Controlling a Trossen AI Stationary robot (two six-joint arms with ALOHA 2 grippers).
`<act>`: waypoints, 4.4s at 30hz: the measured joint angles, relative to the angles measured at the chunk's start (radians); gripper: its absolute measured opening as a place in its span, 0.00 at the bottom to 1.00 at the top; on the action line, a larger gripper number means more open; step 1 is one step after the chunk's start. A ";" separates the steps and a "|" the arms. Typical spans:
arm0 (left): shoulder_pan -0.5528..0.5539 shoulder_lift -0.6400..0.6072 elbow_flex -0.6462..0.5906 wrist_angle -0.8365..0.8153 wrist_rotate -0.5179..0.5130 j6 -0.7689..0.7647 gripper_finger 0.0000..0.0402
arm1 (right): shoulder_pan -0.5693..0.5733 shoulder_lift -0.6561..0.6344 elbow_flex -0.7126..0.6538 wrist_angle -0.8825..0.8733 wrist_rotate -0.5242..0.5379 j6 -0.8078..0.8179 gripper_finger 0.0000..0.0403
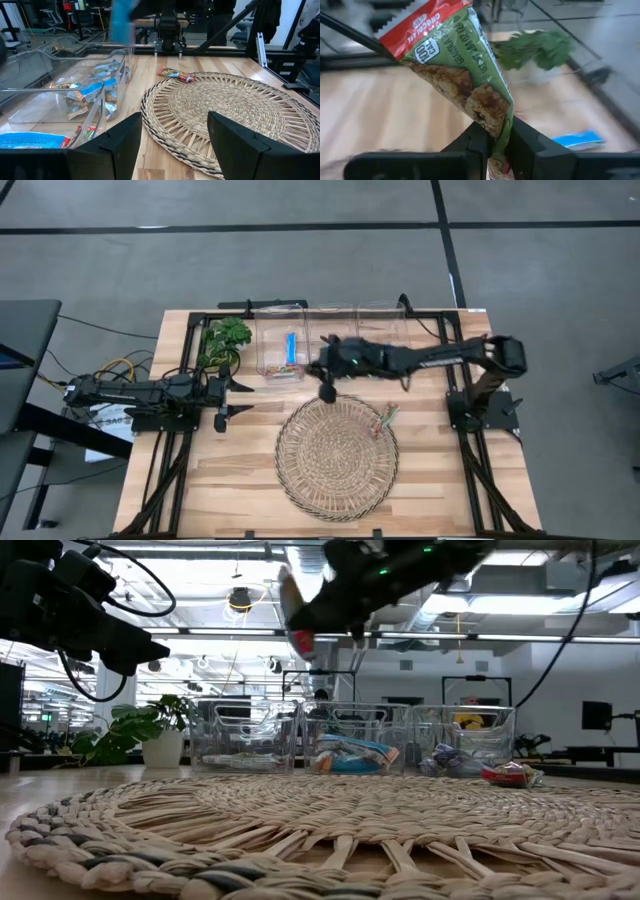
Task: Pick and place Granola Bars by type
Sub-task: Put the red granola bar into the left transparent bin
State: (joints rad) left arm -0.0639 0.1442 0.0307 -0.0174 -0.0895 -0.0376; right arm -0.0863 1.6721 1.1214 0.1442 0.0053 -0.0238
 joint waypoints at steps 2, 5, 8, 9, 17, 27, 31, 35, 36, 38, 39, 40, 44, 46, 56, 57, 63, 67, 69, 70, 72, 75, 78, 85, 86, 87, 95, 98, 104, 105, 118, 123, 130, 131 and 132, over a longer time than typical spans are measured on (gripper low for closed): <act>0.000 0.000 0.000 0.000 0.000 0.000 0.55 | -0.026 0.052 0.088 -0.062 0.000 -0.062 0.12; 0.000 0.000 0.000 0.000 0.000 0.000 0.55 | -0.057 0.138 0.226 -0.197 0.007 -0.160 0.12; 0.000 0.000 0.000 0.000 0.000 0.000 0.55 | -0.080 0.224 0.370 -0.328 0.054 -0.241 0.12; 0.000 0.000 0.000 0.000 0.000 0.000 0.55 | -0.087 0.250 0.416 -0.370 0.073 -0.271 0.12; 0.000 0.000 0.000 0.000 0.003 0.000 0.55 | -0.114 0.431 0.677 -0.557 0.161 -0.507 0.12; 0.000 0.000 0.000 0.000 0.003 0.000 0.55 | -0.119 0.523 0.735 -0.539 0.223 -0.665 0.19; 0.000 0.000 0.000 0.000 0.003 0.000 0.55 | -0.124 0.527 0.735 -0.539 0.233 -0.654 0.33; 0.000 0.000 0.000 0.000 0.003 0.000 0.55 | -0.123 0.527 0.735 -0.540 0.233 -0.617 0.49; 0.000 0.000 0.000 0.000 0.003 0.000 0.55 | -0.122 0.527 0.735 -0.540 0.233 -0.606 0.52; 0.000 0.000 0.000 0.000 0.003 0.000 0.55 | -0.119 0.527 0.735 -0.540 0.233 -0.588 0.58; 0.000 0.000 0.000 0.000 0.003 0.000 0.55 | -0.118 0.527 0.735 -0.543 0.233 -0.577 0.60; 0.000 0.000 0.000 0.000 0.003 0.000 0.55 | -0.117 0.527 0.735 -0.549 0.232 -0.568 0.62; 0.000 0.000 0.000 0.000 0.003 0.000 0.55 | -0.098 0.507 0.733 -0.634 0.229 -0.514 0.64; 0.000 0.000 0.000 0.000 0.003 0.000 0.55 | -0.082 0.490 0.734 -0.681 0.225 -0.488 0.64; 0.000 0.000 0.000 0.000 0.004 0.000 0.55 | 0.060 0.316 0.734 -1.070 -0.018 -0.369 0.65; 0.000 0.000 0.000 0.000 0.004 0.000 0.55 | 0.078 0.303 0.734 -1.111 -0.032 -0.364 0.65; 0.000 0.000 0.000 0.000 0.004 0.000 0.55 | 0.184 0.255 0.707 -1.370 -0.059 -0.296 0.65; 0.000 0.000 0.000 0.000 0.004 0.000 0.55 | 0.245 0.209 0.592 -1.436 -0.058 -0.225 0.65; 0.000 0.000 0.000 0.000 0.004 0.000 0.55 | 0.272 0.176 0.500 -1.419 -0.051 -0.201 0.65; 0.000 0.000 0.000 0.000 0.004 0.000 0.55 | 0.284 0.159 0.448 -1.405 -0.039 -0.190 0.65; 0.000 0.000 0.000 0.000 0.004 0.000 0.55 | 0.307 0.116 0.340 -1.354 0.000 -0.176 0.65; 0.000 0.000 0.000 0.000 0.004 0.000 0.55 | 0.329 0.041 0.177 -1.258 0.060 -0.176 0.65; 0.000 0.000 0.000 0.000 0.004 0.000 0.55 | 0.339 -0.017 0.038 -1.181 0.106 -0.176 0.65; 0.000 0.000 0.000 0.000 0.004 0.000 0.55 | 0.340 -0.097 -0.164 -1.058 0.136 -0.179 0.65; 0.000 0.000 0.000 0.000 0.004 0.000 0.55 | 0.340 -0.101 -0.187 -1.037 0.136 -0.185 0.65; 0.000 0.000 0.000 0.000 0.004 0.000 0.55 | 0.340 -0.103 -0.206 -1.022 0.136 -0.193 0.65; 0.000 0.000 0.000 0.000 0.004 0.000 0.55 | 0.313 -0.103 -0.306 -0.907 0.228 -0.246 0.65; 0.000 0.000 0.000 0.000 0.004 0.000 0.55 | 0.302 -0.097 -0.325 -0.886 0.256 -0.246 0.65; 0.000 0.000 0.000 0.000 0.004 0.000 0.55 | 0.300 -0.099 -0.359 -0.831 0.246 -0.248 0.60; 0.000 0.000 0.000 0.000 0.004 0.000 0.55 | 0.300 -0.099 -0.359 -0.831 0.241 -0.247 0.58; 0.000 0.000 0.000 0.000 0.004 0.000 0.55 | 0.302 -0.097 -0.360 -0.786 0.233 -0.188 0.18; 0.000 0.000 0.000 0.000 0.004 0.000 0.55 | 0.300 -0.122 -0.321 -0.782 0.228 -0.155 0.16; 0.000 0.000 0.000 0.000 0.004 0.000 0.55 | 0.264 -0.178 -0.227 -0.604 0.228 -0.149 0.16; 0.000 0.000 0.000 0.000 0.004 0.000 0.55 | 0.252 -0.180 -0.214 -0.551 0.228 -0.149 0.16; 0.000 0.000 0.000 0.000 0.004 0.000 0.55 | 0.239 -0.180 -0.200 -0.490 0.229 -0.149 0.16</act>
State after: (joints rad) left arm -0.0639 0.1440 0.0307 -0.0174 -0.0856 -0.0376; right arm 0.1527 1.4921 0.9214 -0.3460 0.2339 -0.1726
